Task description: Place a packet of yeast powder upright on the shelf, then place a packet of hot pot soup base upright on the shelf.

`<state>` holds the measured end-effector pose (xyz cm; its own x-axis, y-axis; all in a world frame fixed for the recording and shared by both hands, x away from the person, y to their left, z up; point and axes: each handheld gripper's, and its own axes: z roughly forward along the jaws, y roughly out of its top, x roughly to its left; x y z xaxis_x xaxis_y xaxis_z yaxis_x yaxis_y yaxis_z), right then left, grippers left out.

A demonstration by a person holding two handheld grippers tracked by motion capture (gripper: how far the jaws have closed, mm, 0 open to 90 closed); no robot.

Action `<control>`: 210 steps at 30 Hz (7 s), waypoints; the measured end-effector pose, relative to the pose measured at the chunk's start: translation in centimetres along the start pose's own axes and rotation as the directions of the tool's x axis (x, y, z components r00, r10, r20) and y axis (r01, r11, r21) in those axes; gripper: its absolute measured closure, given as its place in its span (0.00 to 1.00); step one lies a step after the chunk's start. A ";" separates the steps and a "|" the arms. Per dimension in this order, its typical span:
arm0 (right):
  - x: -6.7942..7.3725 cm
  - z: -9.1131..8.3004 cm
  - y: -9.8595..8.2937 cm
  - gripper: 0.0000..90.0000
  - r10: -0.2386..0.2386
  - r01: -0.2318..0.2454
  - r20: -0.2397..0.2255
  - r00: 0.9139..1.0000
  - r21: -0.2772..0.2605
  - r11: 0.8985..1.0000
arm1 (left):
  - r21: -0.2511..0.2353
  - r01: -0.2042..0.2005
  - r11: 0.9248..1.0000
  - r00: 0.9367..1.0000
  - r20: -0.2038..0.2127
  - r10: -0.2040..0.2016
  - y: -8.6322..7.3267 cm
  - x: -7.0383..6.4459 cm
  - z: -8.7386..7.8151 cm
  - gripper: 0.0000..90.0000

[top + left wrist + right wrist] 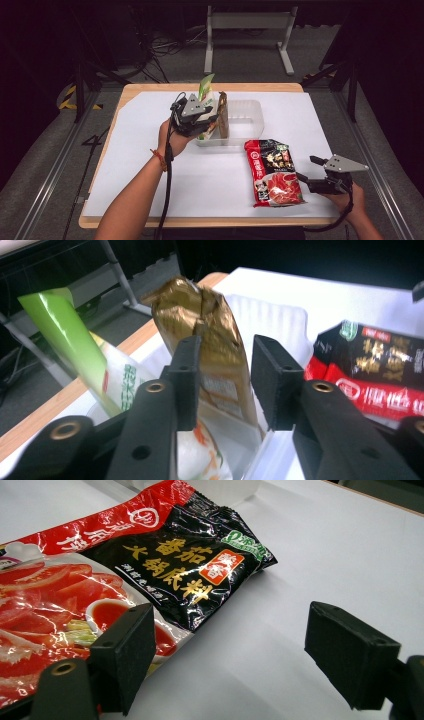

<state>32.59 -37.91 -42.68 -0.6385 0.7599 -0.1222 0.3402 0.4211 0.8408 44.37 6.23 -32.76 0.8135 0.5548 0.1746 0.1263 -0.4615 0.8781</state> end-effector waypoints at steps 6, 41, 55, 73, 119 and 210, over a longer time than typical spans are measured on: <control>0.0 0.0 0.0 0.24 -0.004 0.004 0.001 1.000 -0.001 1.000 | 0.016 -0.015 1.000 1.000 0.021 0.014 -0.6 -0.3 -0.5 0.62; -0.3 -0.2 0.1 0.22 0.055 -0.055 -0.013 0.998 -0.024 0.998 | 0.185 -0.079 0.980 0.997 0.034 0.074 -9.5 -3.3 -4.6 0.21; -0.2 0.2 0.2 0.27 0.064 -0.065 -0.068 0.996 -0.017 0.998 | 0.152 0.086 0.985 0.996 0.001 -0.087 -16.0 -2.0 -8.7 0.20; -0.8 1.6 1.2 0.26 0.077 -0.076 -0.146 0.986 0.012 0.997 | 0.122 0.156 0.980 0.988 -0.027 -0.154 -16.7 -2.1 -9.0 0.08; -4.5 12.2 5.7 0.22 0.230 -0.165 -0.307 0.923 0.224 0.961 | 0.178 0.122 0.976 0.992 -0.036 -0.118 -16.8 -2.2 -8.0 0.09; -1.5 -2.2 13.2 0.99 0.016 -0.114 -0.325 0.946 -0.285 0.952 | 0.140 0.168 0.976 0.986 -0.043 -0.163 -17.0 -1.6 -8.4 0.09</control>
<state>36.50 -34.62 -30.27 -0.8227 0.5643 0.0689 0.1997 0.1733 0.9644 36.16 18.98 -44.27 0.7567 0.6520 0.0480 0.3389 -0.4540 0.8240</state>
